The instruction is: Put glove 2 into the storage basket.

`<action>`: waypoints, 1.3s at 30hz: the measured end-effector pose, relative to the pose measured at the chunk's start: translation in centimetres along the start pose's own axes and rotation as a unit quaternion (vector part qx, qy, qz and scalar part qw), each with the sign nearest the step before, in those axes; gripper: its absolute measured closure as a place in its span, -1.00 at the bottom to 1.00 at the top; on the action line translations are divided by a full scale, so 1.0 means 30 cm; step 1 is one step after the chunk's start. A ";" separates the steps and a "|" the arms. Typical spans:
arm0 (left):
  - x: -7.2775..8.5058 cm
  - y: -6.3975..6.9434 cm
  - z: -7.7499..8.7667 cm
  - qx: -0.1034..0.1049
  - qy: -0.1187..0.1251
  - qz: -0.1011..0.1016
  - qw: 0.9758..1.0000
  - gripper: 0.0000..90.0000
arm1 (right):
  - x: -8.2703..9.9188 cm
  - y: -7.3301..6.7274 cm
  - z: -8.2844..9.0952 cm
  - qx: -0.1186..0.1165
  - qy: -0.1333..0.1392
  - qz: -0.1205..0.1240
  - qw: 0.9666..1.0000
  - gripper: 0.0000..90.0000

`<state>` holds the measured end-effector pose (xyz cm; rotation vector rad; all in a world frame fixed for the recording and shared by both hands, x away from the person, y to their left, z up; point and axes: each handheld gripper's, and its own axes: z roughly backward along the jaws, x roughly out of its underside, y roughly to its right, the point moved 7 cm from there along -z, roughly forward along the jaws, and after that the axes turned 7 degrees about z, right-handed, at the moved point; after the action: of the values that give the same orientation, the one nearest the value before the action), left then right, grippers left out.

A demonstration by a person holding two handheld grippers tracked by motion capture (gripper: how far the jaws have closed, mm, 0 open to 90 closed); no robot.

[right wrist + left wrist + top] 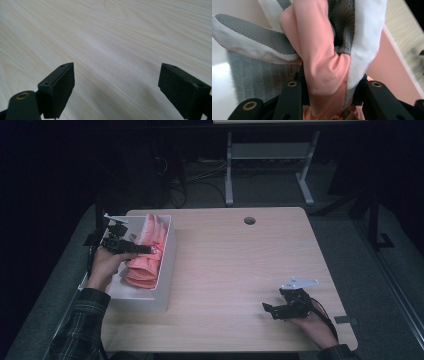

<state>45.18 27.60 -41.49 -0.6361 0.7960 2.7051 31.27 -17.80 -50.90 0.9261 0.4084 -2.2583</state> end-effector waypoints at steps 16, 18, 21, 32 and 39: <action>0.066 -0.057 -0.149 0.008 -0.038 0.020 0.999 0.38 | -0.002 -0.003 0.000 0.000 -0.001 0.001 1.000 -0.70; 0.070 -0.067 -0.154 0.016 -0.038 0.023 0.999 0.36 | -0.002 -0.005 0.000 -0.001 -0.001 0.002 1.000 -0.70; 0.075 -0.077 -0.153 0.028 -0.025 0.034 0.999 0.27 | -0.004 -0.006 0.002 -0.002 0.002 0.001 1.000 -0.70; 0.043 -0.075 -0.086 -0.010 0.004 0.007 1.000 -0.57 | 0.001 0.006 0.005 -0.004 0.003 -0.004 1.000 -0.70; -0.010 -0.041 -0.019 -0.017 0.031 -0.015 0.999 -0.67 | 0.003 0.012 0.008 -0.005 0.004 -0.008 1.000 -0.70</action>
<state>46.06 28.26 -42.35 -0.7379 0.7506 2.6886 31.34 -18.21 -50.80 0.9299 0.4329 -2.2659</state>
